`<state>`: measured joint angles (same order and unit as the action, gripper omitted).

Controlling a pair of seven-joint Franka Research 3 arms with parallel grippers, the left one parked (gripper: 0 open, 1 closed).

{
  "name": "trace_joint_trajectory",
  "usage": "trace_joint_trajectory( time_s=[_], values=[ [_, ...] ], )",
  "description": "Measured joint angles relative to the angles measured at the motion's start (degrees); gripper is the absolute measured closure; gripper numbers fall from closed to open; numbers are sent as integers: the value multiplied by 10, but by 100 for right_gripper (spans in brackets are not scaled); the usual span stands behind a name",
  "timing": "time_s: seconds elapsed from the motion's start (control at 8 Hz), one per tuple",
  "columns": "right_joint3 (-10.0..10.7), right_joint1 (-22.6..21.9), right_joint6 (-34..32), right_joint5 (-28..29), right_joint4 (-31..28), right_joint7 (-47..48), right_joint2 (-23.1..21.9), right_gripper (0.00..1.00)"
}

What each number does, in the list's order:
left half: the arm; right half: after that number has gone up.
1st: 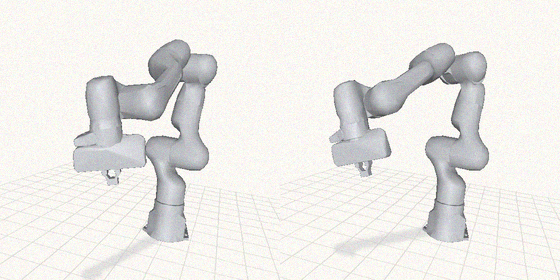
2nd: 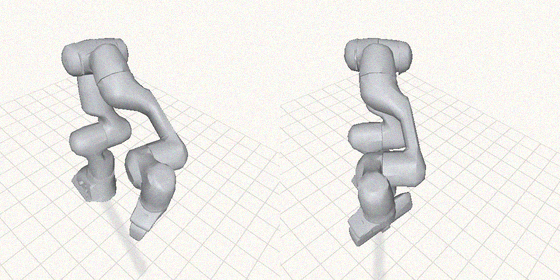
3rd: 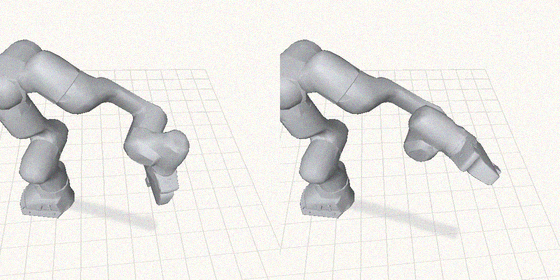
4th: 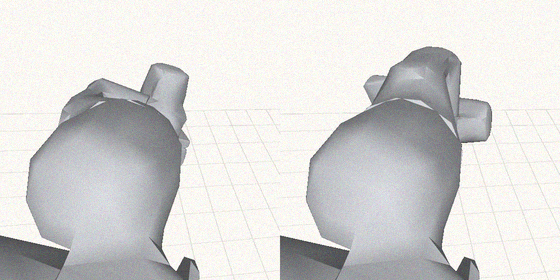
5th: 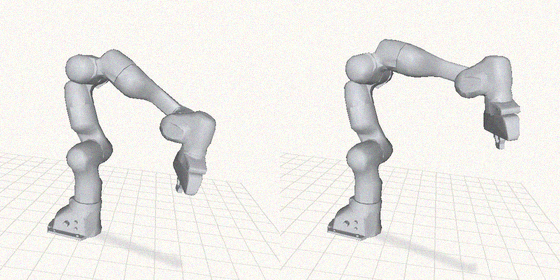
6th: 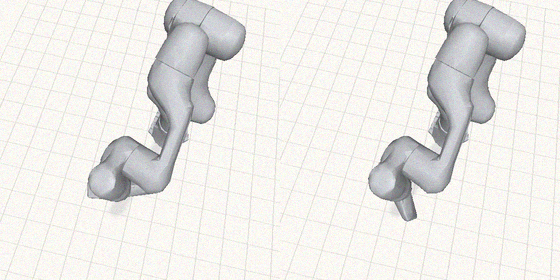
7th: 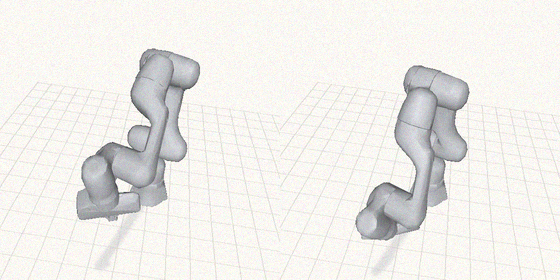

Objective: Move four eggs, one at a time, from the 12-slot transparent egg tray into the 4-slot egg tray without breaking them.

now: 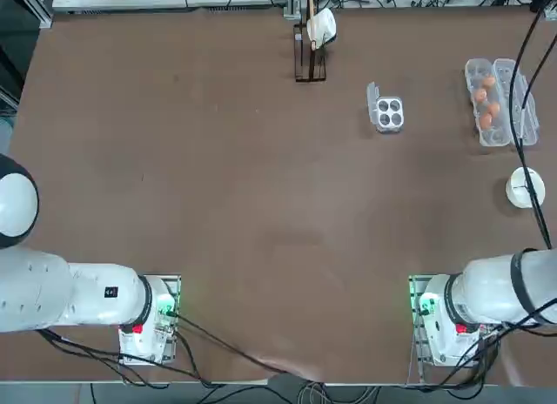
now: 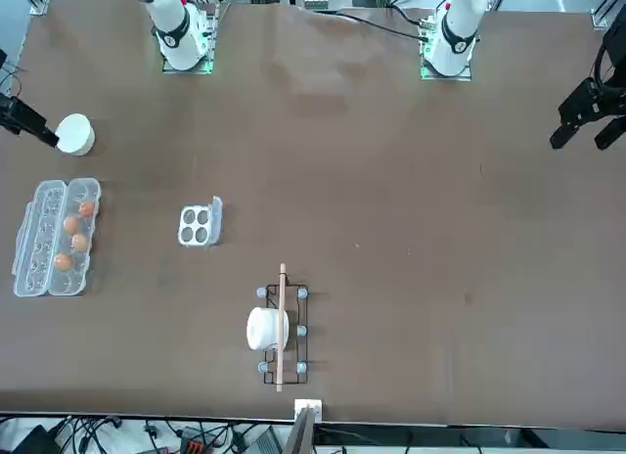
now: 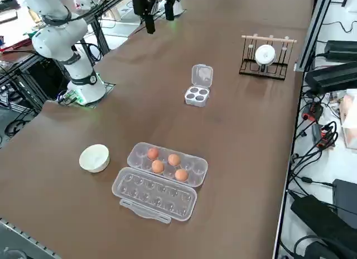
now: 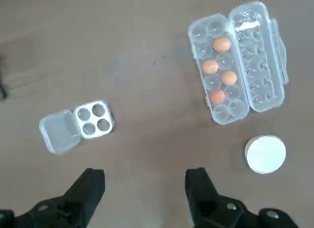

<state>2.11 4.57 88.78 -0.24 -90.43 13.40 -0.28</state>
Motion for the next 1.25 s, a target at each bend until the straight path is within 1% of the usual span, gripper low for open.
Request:
trace_joint_trajectory(
  time_s=[0.12,0.38,0.5,0.62,0.88,1.25],
  values=[
    [1,11,13,0,-2,62,11,0],
    [2,30,47,-16,-16,193,49,0],
    [3,44,62,-26,-28,245,68,0],
    [4,67,86,-28,-44,289,84,0],
    [5,116,174,-28,-105,394,96,1],
    [5,155,296,-28,-213,510,101,3]
  ],
)
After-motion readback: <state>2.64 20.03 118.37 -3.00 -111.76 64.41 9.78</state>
